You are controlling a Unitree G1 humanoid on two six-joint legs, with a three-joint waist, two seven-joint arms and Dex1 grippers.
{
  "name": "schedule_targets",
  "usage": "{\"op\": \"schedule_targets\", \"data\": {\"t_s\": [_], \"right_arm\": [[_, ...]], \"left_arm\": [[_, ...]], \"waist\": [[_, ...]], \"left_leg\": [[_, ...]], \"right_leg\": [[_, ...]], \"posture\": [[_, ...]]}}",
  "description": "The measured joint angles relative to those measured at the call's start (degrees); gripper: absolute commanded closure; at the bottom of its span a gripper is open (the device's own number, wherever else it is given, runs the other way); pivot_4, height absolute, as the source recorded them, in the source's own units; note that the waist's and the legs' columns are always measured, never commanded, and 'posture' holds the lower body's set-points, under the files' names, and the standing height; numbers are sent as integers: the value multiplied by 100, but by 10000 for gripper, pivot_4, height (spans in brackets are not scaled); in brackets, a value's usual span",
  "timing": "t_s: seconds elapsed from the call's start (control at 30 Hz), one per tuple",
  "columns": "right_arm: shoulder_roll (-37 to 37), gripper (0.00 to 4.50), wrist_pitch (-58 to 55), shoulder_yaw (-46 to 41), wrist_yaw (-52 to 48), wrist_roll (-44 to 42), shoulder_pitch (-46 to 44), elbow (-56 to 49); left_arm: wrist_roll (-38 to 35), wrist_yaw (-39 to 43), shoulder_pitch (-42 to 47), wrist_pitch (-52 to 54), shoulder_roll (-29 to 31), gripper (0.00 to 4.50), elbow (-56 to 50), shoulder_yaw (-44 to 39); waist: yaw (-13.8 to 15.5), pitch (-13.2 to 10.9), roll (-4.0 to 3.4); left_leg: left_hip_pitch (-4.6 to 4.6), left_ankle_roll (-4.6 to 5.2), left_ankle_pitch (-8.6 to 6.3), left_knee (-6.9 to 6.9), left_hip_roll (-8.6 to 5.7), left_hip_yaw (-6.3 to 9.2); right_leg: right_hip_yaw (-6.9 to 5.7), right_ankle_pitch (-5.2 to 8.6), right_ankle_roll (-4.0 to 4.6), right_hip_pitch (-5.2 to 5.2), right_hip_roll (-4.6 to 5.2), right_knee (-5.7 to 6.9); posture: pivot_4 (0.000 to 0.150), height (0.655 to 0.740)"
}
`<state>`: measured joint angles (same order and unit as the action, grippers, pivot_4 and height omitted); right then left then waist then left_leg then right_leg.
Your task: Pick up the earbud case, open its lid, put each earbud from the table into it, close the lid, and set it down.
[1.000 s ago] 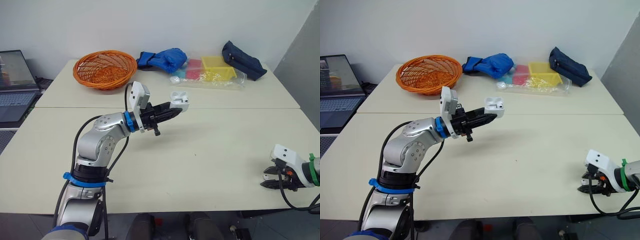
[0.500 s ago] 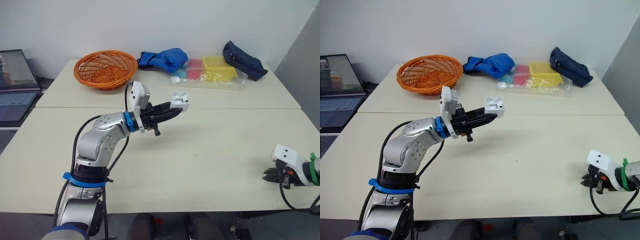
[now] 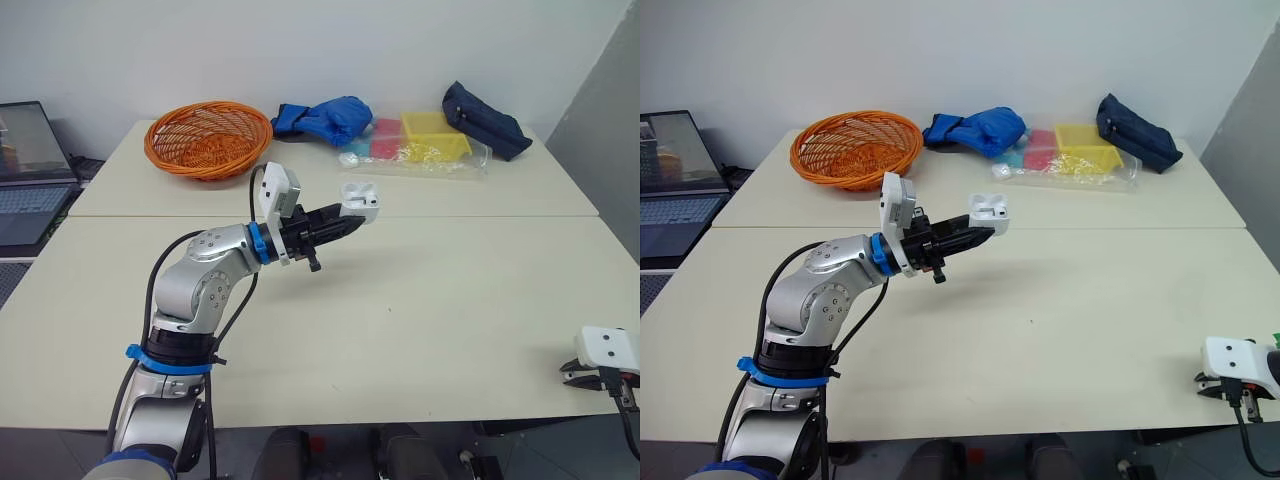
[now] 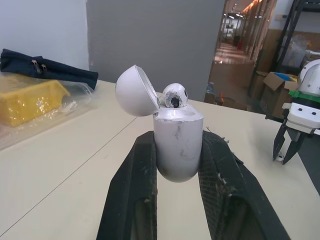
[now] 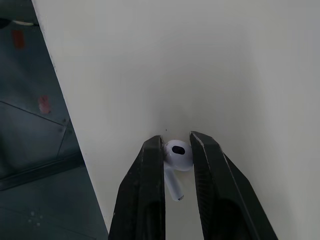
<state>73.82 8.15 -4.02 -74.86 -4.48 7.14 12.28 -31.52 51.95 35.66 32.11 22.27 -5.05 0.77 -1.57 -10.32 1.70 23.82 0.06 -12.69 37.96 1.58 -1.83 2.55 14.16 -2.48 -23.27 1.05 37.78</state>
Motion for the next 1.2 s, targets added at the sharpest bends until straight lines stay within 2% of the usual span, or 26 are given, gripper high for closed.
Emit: {"op": "schedule_targets", "data": {"t_s": [0.17, 0.37, 0.53, 0.57, 0.9, 1.0, 1.13, 1.2], "right_arm": [[29, 40972, -20, 105, -24, 164, -145, 61], [26, 20629, -3, 126, 67, 325, -238, 107], [58, 1396, -179, 71, 67, 324, -207, 96], [68, 332, -225, 68, 67, 324, -197, 92], [137, 332, -1186, -19, 15, 280, 25, -340], [136, 5768, -1217, -19, 4, 286, 23, -348], [125, 19159, -1221, -19, 3, 286, 24, -367], [116, 19159, -1215, -20, 3, 287, 24, -388]], "left_arm": [[20, 8, 0, -13, 15, 37595, 0, 4], [19, 9, 0, -12, 13, 37595, 0, 10], [20, 7, 0, -12, 13, 37595, 3, 10], [20, 5, 0, -12, 11, 37595, 4, 10], [14, -44, -91, 21, 3, 37595, -67, 19], [12, -65, -121, 33, 3, 37595, -117, 18], [8, -82, -120, 40, 4, 37595, -126, 19], [8, -95, -120, 41, 4, 37595, -126, 19]], "waist": [[3, 0, 0], [5, 0, 0], [38, 0, 0], [39, 0, 0], [56, 0, 0], [56, 0, 0], [56, 0, 0], [55, 0, 0]], "left_leg": [[0, 0, 0, 3, -2, -1], [0, 0, 0, 2, -1, 2], [1, 0, 0, 0, -1, 5], [2, 0, 0, -1, -1, 5], [0, 0, 0, 0, 0, 5], [1, 0, 0, 0, 0, 5], [0, 0, 0, 1, 0, 3], [0, 0, 0, 1, 0, 3]], "right_leg": [[2, 0, 0, 4, 2, -2], [-2, 0, 0, 4, 2, -2], [-5, 0, -1, 4, 2, -3], [-5, 0, -1, 4, 2, -3], [-5, 0, 0, 4, 2, -2], [-5, 0, 0, 4, 2, -2], [-3, 1, 1, 4, 2, -2], [-3, 1, 1, 5, 2, -2]], "posture": [[1500, 7400], [1500, 7400], [1500, 7400], [1500, 7400], [1500, 7400], [1500, 7400], [1500, 7400], [1500, 7400]]}}
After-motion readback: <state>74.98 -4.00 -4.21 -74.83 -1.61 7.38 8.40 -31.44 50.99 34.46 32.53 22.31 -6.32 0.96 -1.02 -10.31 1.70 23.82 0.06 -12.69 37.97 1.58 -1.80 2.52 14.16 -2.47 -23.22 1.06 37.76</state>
